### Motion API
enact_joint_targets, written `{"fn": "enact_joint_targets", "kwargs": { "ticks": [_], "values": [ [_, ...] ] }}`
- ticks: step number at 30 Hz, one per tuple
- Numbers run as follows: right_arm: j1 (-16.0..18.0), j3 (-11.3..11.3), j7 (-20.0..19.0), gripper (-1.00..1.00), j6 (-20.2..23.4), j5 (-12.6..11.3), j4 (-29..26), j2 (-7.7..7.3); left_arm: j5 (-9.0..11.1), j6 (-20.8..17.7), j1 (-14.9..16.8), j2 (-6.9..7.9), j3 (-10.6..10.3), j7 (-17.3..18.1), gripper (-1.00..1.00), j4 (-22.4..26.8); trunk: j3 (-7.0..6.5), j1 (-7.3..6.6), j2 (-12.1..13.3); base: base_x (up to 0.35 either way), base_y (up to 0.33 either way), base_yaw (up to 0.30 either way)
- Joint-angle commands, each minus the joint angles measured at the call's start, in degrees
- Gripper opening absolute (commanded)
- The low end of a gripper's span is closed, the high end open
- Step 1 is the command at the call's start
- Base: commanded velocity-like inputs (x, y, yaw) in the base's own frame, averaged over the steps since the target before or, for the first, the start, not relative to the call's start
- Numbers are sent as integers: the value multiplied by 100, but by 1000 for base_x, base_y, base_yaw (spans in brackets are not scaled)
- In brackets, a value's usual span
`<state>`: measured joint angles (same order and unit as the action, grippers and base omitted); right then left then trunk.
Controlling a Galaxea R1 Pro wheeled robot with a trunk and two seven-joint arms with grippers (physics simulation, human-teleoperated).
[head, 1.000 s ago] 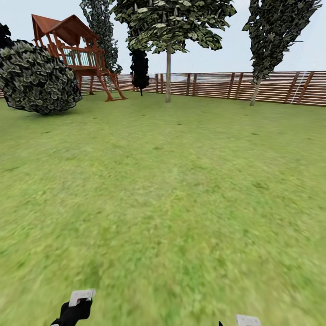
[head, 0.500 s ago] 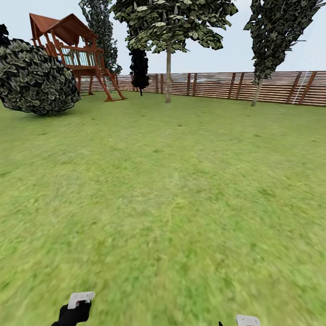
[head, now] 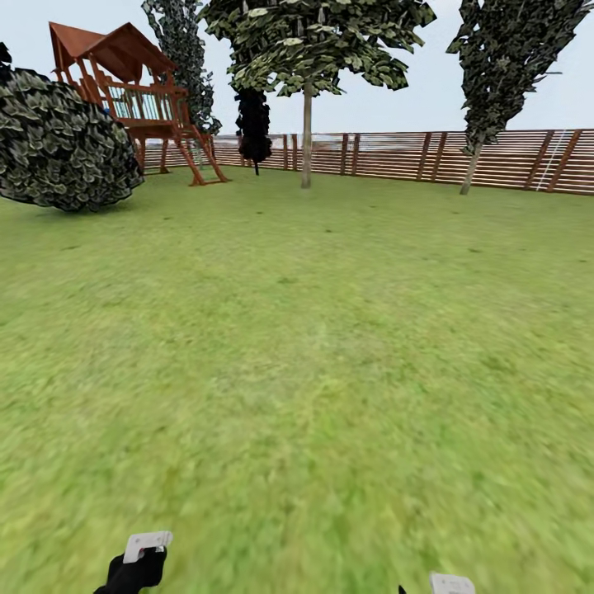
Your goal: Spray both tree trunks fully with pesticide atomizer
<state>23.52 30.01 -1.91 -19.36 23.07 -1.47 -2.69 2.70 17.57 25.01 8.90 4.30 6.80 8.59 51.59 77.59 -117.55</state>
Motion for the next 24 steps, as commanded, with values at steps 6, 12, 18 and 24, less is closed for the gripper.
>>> {"fn": "enact_joint_targets", "kwargs": {
  "ticks": [6,12,18,24],
  "values": [
    [4,49,-20,100,-19,31,5,1,29,9,4,5,45,58,-100,-5,5,3,-2,338,0,0],
    [3,49,-20,100,-20,31,6,-3,29,9,4,6,45,58,-100,3,5,3,-2,338,0,0],
    [3,47,-20,100,-19,31,4,-2,29,9,4,6,45,58,-100,3,5,3,-2,338,0,0],
    [3,49,-20,100,-20,31,4,-3,29,9,4,6,45,58,-100,3,5,3,-2,338,0,0]
  ]
}}
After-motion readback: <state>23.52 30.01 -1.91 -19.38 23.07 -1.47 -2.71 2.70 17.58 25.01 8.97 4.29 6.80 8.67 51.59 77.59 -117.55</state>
